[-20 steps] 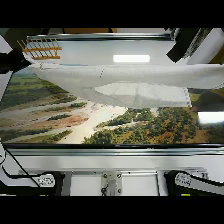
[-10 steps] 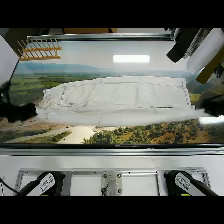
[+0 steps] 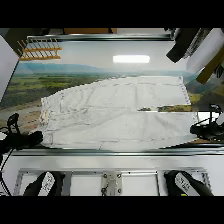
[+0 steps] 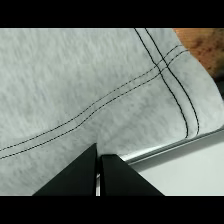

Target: Fold the clothes and pants, and hang the long-sleeved shirts on hangers.

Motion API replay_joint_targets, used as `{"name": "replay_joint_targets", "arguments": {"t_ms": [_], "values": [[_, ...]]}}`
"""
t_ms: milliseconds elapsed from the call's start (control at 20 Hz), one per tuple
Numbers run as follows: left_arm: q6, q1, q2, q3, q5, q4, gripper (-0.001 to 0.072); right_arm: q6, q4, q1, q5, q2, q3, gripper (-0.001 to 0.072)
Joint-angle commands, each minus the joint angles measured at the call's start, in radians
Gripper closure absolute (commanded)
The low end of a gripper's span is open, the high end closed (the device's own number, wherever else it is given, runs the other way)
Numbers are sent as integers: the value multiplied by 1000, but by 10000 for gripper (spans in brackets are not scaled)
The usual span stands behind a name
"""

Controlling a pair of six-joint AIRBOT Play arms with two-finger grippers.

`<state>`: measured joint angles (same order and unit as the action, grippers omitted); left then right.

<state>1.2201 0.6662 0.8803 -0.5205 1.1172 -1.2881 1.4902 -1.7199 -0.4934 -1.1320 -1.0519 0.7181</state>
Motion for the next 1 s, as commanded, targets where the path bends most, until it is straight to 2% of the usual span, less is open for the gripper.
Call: {"name": "replay_joint_targets", "arguments": {"t_ms": [0, 50, 100, 150, 200, 350, 450, 550, 700, 950], "values": [[-9, 11, -27, 23, -11, -3, 685, 32, -68, 0, -53, 3, -11, 680], [-9, 10, -27, 23, -10, -1, 685, 32, -68, 0, -55, 4, -10, 669], [-9, 10, -27, 23, -10, 0, 685, 32, -67, 0, -54, 5, -7, 472], [-9, 11, -27, 23, -10, 0, 685, 32, -67, 0, -55, 7, 5, 120], [-9, 11, -27, 23, -11, 0, 685, 32, -67, 1, -56, 11, 26, 17], [-9, 11, -27, 23, -11, 1, 685, 166, -49, 1, -71, 25, 137, 17], [-9, 10, -27, 23, -12, 6, 685, 233, 54, 1, -33, 0, 217, 25], [-9, 11, -27, 23, -20, 6, 685, 235, 232, 1, 60, -82, 285, 132], [-9, 11, -27, 23, -19, 6, 685, 235, 447, 3, 218, -297, 380, 131], [-9, 11, -27, 23, -19, 5, 685, 204, 670, 5, 273, -604, 522, 131]]}}
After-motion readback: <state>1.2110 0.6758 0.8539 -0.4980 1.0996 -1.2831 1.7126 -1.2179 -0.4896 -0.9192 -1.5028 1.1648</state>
